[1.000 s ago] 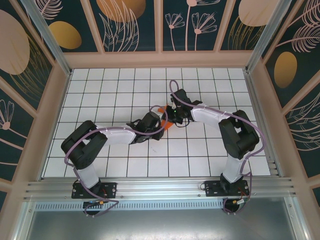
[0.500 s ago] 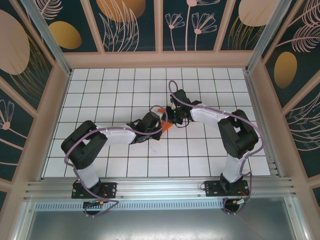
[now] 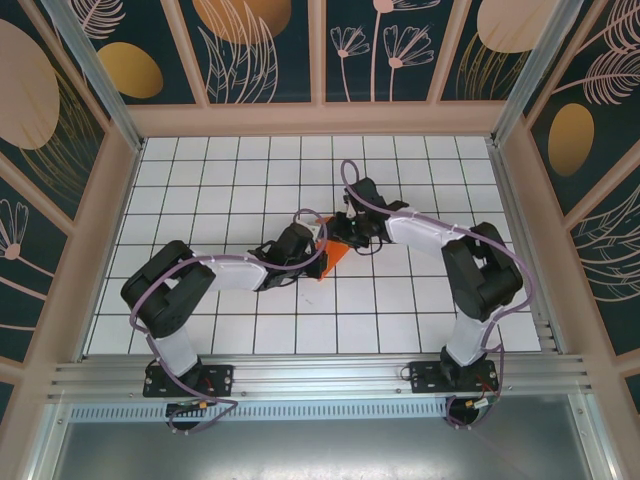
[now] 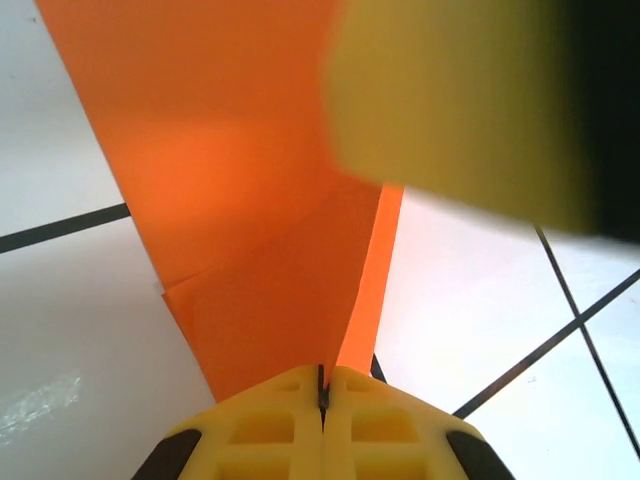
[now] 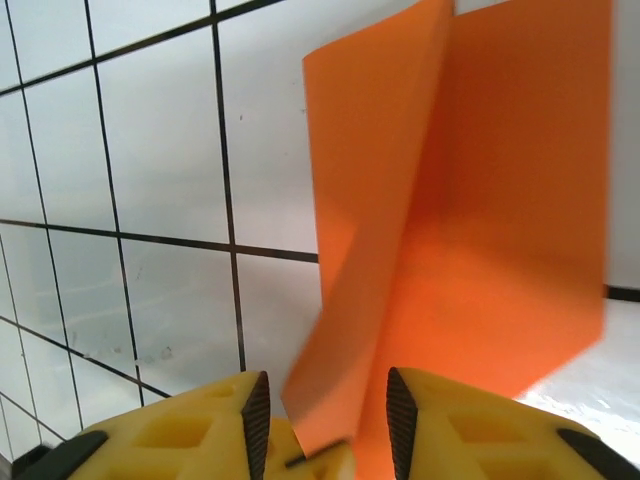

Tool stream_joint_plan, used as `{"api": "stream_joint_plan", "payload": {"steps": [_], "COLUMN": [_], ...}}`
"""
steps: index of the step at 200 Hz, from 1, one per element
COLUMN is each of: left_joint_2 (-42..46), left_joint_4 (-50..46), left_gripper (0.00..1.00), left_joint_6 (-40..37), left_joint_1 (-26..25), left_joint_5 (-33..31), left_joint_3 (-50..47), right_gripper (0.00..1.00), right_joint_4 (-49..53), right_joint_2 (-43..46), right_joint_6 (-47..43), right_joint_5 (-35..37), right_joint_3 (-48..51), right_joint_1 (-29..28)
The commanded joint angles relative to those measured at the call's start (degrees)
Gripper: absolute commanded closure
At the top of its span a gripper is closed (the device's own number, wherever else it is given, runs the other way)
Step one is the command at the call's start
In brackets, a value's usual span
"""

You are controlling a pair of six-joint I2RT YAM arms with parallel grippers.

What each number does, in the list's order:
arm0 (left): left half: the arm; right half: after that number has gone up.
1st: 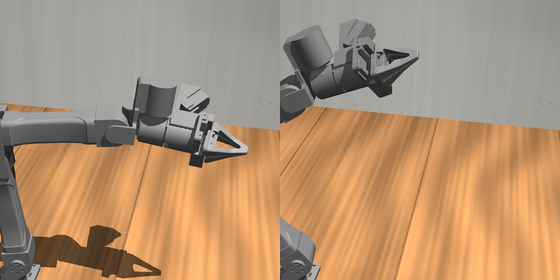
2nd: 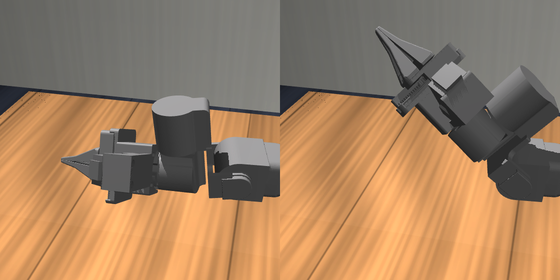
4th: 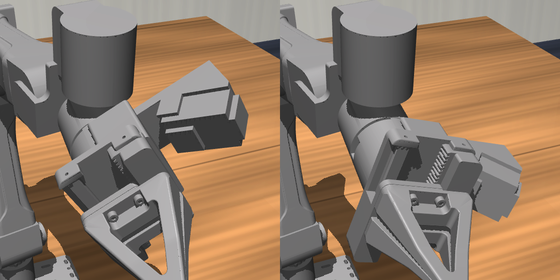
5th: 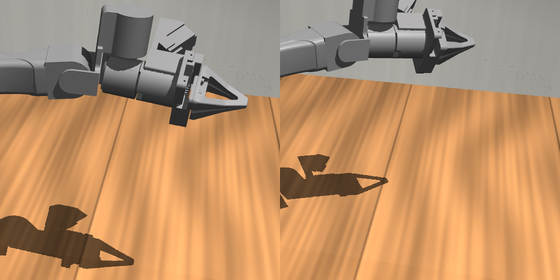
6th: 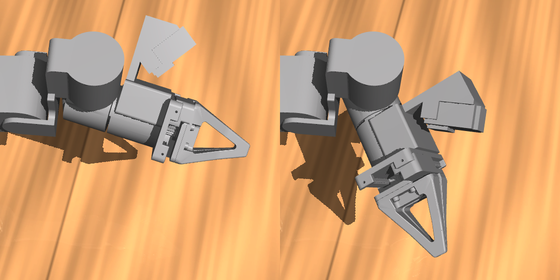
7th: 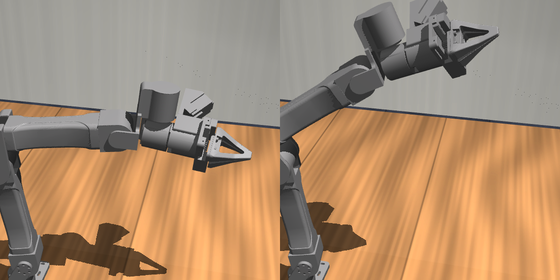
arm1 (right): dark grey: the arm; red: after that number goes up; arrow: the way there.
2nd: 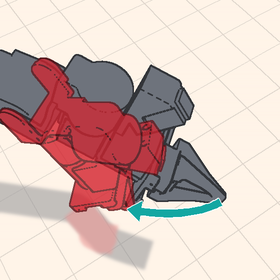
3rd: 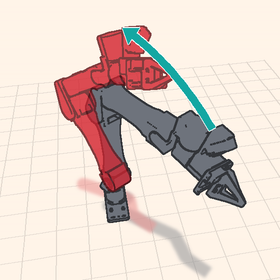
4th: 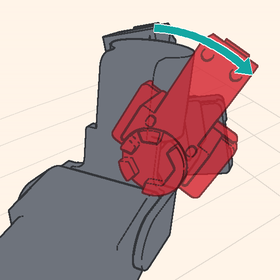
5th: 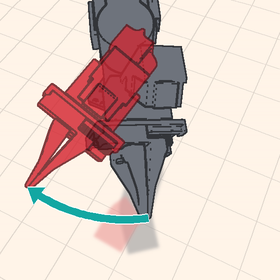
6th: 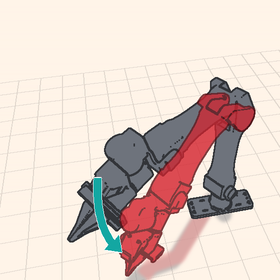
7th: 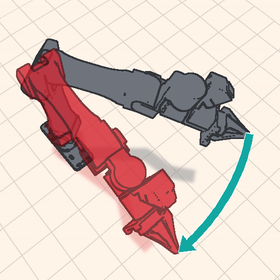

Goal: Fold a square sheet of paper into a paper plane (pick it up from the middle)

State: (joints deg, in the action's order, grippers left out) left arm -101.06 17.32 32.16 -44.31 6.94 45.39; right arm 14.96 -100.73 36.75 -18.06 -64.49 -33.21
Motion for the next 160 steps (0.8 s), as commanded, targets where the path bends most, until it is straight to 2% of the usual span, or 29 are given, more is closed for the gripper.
{"api": "stream_joint_plan", "payload": {"steps": [1,19,35,83,160], "left_joint_2": [-0.8,-1.5,-1.7,-2.9,-5.1], "left_joint_4": [7.1,9.9,12.2,17.5,25.1], "left_gripper": [0.99,1.00,1.00,1.00,1.00], "left_joint_6": [4.3,6.0,7.3,10.7,15.6], "left_joint_1": [0.9,1.3,1.7,3.1,4.8], "left_joint_5": [4.9,6.6,8.0,11.8,16.2], "left_joint_3": [-1.6,-2.6,-3.5,-5.9,-9.0], "right_gripper": [0.58,0.56,0.59,0.90,0.92], "right_joint_4": [-1.3,-3.3,-4.5,-7.3,-8.0], "right_joint_2": [6.6,9.1,9.5,4.0,-4.4], "right_joint_6": [-1.3,-1.4,-1.0,-0.8,-3.7], "right_joint_5": [-0.2,-1.0,-1.6,-5.0,-7.4], "right_joint_3": [3.2,6.4,8.6,9.8,8.0], "right_joint_1": [1.5,1.5,4.0,4.5,3.9]}}
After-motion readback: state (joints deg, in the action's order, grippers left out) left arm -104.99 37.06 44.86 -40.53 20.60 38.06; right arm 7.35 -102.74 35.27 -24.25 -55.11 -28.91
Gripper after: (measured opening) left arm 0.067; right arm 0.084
